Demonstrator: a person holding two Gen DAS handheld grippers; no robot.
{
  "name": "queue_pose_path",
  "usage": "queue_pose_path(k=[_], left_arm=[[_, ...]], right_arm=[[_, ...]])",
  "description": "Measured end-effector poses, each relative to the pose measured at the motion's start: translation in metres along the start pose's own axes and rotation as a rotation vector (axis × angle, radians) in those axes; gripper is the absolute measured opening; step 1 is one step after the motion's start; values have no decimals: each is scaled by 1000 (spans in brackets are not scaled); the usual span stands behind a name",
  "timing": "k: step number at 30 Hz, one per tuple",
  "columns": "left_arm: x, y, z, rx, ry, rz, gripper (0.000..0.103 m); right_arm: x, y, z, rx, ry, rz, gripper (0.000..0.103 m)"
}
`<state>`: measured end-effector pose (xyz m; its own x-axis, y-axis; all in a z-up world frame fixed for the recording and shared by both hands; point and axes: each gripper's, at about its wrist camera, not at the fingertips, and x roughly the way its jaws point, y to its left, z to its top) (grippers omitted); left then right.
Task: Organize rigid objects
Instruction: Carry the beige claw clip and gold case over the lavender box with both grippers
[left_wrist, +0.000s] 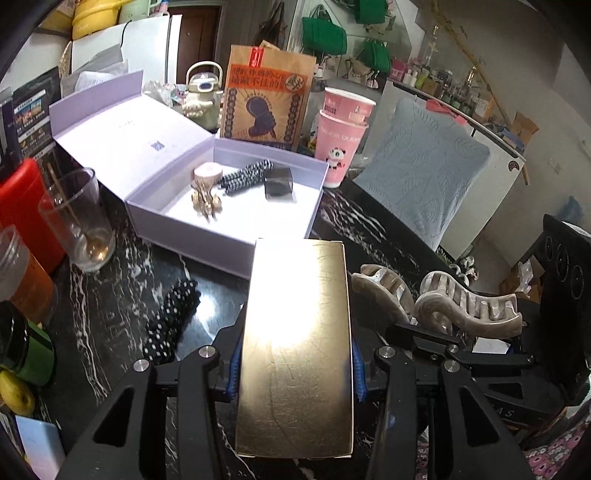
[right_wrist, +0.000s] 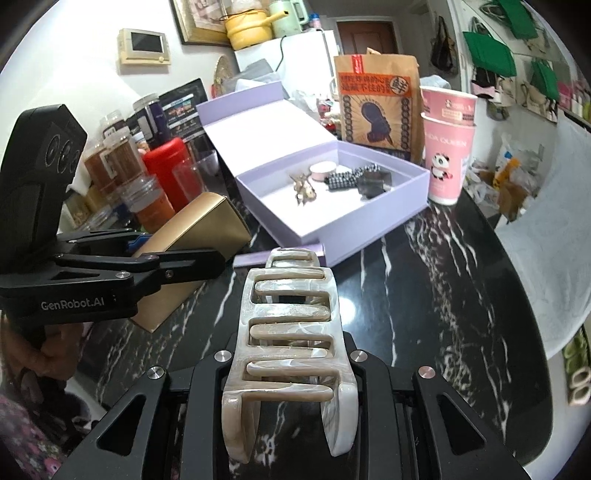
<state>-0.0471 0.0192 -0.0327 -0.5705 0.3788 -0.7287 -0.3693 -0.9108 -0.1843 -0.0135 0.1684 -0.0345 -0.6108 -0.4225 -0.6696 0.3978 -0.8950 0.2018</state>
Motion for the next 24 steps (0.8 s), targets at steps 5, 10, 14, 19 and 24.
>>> queue_pose_path(k=[5, 10, 14, 19, 24], left_arm=[[-4, 1, 14, 12, -39, 5, 44], [-6, 3, 28, 28, -72, 14, 44], [-8, 6, 37, 32, -93, 19, 44], [-7, 10, 50, 34, -107, 26, 44], [0, 14, 63, 29, -111, 25, 44]], right_arm=[[-3, -1, 15, -16, -26, 9, 26], [-3, -3, 27, -24, -46, 9, 26], [-2, -6, 37, -26, -58, 15, 26], [-1, -9, 49, -31, -70, 19, 26], [3, -13, 62, -46, -83, 8, 26]])
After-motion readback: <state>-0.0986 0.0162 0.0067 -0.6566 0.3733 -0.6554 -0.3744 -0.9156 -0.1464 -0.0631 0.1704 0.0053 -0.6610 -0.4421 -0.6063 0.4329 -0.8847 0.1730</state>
